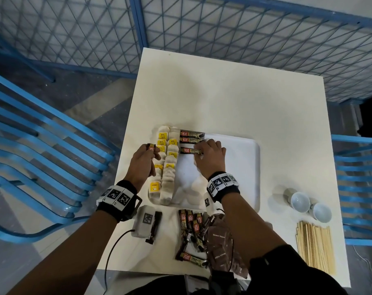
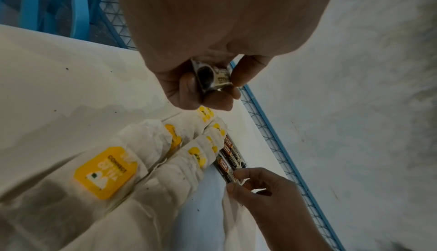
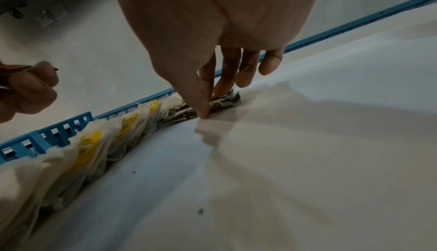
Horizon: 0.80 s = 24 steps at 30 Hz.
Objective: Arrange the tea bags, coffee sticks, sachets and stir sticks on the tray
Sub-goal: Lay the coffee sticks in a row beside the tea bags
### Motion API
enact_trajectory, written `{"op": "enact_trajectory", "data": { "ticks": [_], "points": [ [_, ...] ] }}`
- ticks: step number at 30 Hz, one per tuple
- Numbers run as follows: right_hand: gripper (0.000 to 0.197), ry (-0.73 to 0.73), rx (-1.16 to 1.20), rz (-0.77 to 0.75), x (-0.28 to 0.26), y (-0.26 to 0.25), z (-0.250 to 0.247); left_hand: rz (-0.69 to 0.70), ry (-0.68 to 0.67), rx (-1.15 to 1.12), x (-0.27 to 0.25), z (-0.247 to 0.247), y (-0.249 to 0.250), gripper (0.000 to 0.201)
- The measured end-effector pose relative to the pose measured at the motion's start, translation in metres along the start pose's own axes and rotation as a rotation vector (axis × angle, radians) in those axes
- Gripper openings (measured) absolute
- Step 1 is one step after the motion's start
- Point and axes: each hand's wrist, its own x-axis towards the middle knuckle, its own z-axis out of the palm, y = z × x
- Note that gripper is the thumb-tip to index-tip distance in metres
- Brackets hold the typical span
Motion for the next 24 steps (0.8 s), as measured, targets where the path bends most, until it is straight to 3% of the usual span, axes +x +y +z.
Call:
{"op": "enact_trajectory", "data": {
  "ticks": [13,24],
  "points": [
    [0.026,0.040,0.013,0.012,0.0054,-0.0068,0.0017,0.012,0.014,0.015,-0.0028,-0.0036,0.0003,0.028],
    [0.016,0.017,0.032,0.023,0.0094,-0.0084,0.0022,0.030,-0.015,0.024,-0.0041,-0.0060,-0.0026,0.036]
  ]
}}
